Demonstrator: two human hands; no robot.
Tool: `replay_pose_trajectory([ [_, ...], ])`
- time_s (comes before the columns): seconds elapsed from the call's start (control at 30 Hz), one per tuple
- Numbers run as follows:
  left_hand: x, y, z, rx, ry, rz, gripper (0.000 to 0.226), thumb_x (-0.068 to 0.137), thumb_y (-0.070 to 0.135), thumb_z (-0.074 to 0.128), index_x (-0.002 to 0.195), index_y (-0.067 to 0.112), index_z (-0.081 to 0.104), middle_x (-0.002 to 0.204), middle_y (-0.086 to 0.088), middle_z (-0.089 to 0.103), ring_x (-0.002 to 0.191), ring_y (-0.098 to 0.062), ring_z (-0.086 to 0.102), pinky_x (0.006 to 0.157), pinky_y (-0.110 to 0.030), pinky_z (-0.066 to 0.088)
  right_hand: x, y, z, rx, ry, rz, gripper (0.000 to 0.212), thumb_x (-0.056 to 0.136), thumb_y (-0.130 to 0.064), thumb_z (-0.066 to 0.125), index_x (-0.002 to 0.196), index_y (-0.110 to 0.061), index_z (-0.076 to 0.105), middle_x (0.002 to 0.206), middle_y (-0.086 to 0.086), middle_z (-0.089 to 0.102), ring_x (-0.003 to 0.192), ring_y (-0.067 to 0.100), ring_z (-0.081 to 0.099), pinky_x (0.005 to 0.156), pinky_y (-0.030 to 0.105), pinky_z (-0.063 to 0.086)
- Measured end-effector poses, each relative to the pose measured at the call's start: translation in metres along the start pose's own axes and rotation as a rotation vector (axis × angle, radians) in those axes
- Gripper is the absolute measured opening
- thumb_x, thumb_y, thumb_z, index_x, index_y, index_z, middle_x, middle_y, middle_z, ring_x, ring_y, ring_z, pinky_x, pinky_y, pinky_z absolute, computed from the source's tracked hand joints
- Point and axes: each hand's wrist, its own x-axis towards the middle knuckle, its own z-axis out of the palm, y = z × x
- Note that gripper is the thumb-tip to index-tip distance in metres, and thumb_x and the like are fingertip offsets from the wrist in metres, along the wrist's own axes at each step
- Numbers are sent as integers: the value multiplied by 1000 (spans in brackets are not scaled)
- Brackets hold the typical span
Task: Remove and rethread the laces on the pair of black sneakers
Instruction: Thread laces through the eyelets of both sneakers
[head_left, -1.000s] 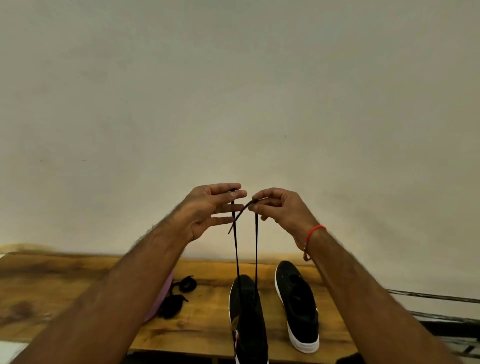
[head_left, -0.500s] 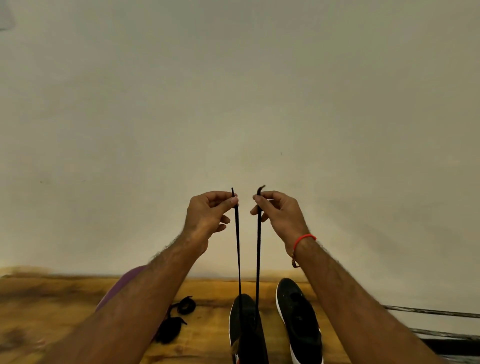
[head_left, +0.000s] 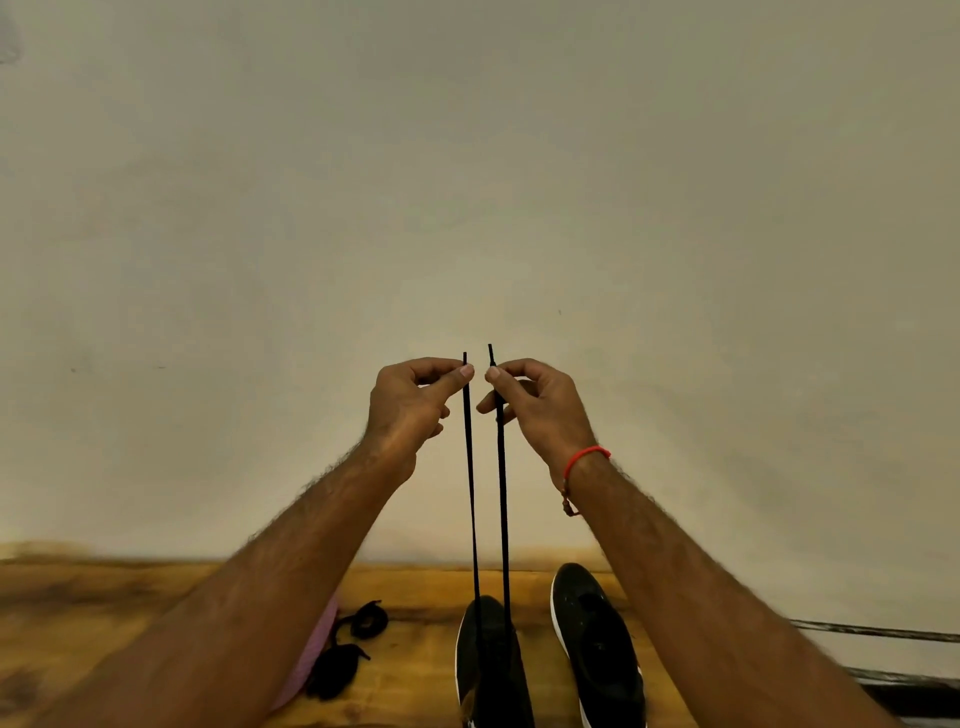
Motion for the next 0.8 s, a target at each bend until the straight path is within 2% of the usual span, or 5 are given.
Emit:
replay_pose_trajectory([
  [0.23,4,4,1,38,-3,21,25,87,36,78,108,22,77,101,8,73,79,-17,65,63,-28,49,5,-2,1,-9,-8,-5,18,98,-32,62,109,-19,68,79,1,76,75,7,69,70,15,44],
  [0.4,4,5,2,55,5,26,26,87,34,78,109,21,77,102,7,72,79,-16,65,62,-28,48,13,0,0,-33,21,-15,15,94,-33,66,101,-21,71,83,-3,76,86,11,70,82,27,52],
  [0.53,4,8,2,62,6,30,25,87,34,78,108,21,77,102,8,73,78,-15,64,62,-27,47,17,0,-1,-63,33,-42,13,92,-32,69,97,-21,74,85,-4,76,86,7,69,93,37,55],
  [0.7,4,9,1,67,-2,49,22,88,34,78,105,22,78,100,8,73,77,-14,65,62,-27,48,18,0,1,-82,19,-52,12,92,-30,69,97,-21,75,84,-5,75,86,6,69,91,35,56],
  [0.8,5,5,-1,99,-12,73,24,90,31,76,109,18,75,102,6,73,71,-17,71,58,-28,53,17,2,0,-66,4,-32,13,94,-30,67,100,-19,73,83,-3,76,86,10,71,79,23,53],
])
